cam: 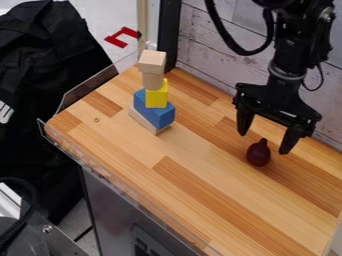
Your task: Put the shaped block on top of the tower
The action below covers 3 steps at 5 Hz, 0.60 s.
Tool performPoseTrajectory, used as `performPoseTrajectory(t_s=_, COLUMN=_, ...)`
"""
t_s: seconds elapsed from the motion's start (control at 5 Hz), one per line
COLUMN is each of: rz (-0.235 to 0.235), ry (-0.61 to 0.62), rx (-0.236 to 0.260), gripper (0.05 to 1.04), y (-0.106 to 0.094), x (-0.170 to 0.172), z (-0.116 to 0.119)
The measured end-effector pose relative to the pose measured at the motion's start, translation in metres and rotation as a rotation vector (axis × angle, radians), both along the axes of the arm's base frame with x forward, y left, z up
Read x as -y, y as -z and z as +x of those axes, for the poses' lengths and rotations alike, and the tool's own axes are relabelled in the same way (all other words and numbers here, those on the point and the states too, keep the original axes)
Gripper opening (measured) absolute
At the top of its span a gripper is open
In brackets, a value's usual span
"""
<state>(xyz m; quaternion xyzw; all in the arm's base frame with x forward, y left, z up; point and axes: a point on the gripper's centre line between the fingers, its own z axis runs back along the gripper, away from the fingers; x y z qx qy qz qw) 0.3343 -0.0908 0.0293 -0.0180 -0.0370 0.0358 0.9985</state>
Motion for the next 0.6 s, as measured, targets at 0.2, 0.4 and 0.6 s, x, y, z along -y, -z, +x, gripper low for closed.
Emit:
performPoseTrajectory(t_s=0.2, rz=-0.001, ry=0.009, rx=-0.016, gripper=0.999, y=0.008, x=-0.001, z=0.006)
performPoseTrajectory(t_s=0.4, rz=0.014, ry=0.009, rx=-0.056, gripper=0.999, y=0.015, x=-0.006, z=0.006)
performPoseTrajectory(t_s=0.6, rz=0.001, ry=0.025, rx=-0.1, gripper=0.999, y=0.024, x=-0.009, z=0.004)
